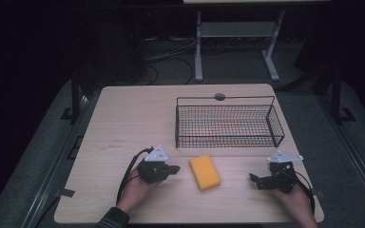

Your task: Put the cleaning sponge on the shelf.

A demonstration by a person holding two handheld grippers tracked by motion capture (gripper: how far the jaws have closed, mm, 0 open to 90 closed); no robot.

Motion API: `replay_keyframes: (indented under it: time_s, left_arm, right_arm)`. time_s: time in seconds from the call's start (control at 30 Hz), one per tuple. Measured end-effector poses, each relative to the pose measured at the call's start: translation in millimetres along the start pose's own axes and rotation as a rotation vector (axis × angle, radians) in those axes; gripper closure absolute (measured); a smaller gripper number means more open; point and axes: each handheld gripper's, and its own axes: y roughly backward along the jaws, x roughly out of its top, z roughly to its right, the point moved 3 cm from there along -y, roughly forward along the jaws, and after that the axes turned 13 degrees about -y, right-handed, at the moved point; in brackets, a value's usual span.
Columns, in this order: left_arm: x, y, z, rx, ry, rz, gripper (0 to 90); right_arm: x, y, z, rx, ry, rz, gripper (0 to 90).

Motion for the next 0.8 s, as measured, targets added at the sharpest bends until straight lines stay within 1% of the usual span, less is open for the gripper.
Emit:
replay_keyframes:
  time_s: [0.1,0.37,0.57,0.73,0.8]
  left_arm:
    - [4.4,-7.7,4.5,-0.019,-0.008,-0.002,89.8]
    - [16.1,-28.7,17.9,-0.071,-0.052,-0.012,89.7]
    - [21.2,-38.2,25.2,-0.095,-0.069,-0.020,89.7]
    - [25.2,-42.8,29.0,-0.109,-0.078,-0.015,89.7]
    - [29.0,-46.0,33.0,-0.119,-0.084,-0.010,89.7]
  right_arm:
    - [0.0,0.0,0.0,0.000,0.000,0.000,0.4]
    - [0.0,-0.1,0.0,0.000,-0.001,0.000,0.4]
    - [0.0,-0.1,0.0,0.000,0.000,0.000,0.4]
    - [0.0,0.0,0.0,-0.001,0.000,0.000,0.4]
    - [0.0,0.0,0.0,-0.001,0.000,0.000,0.4]
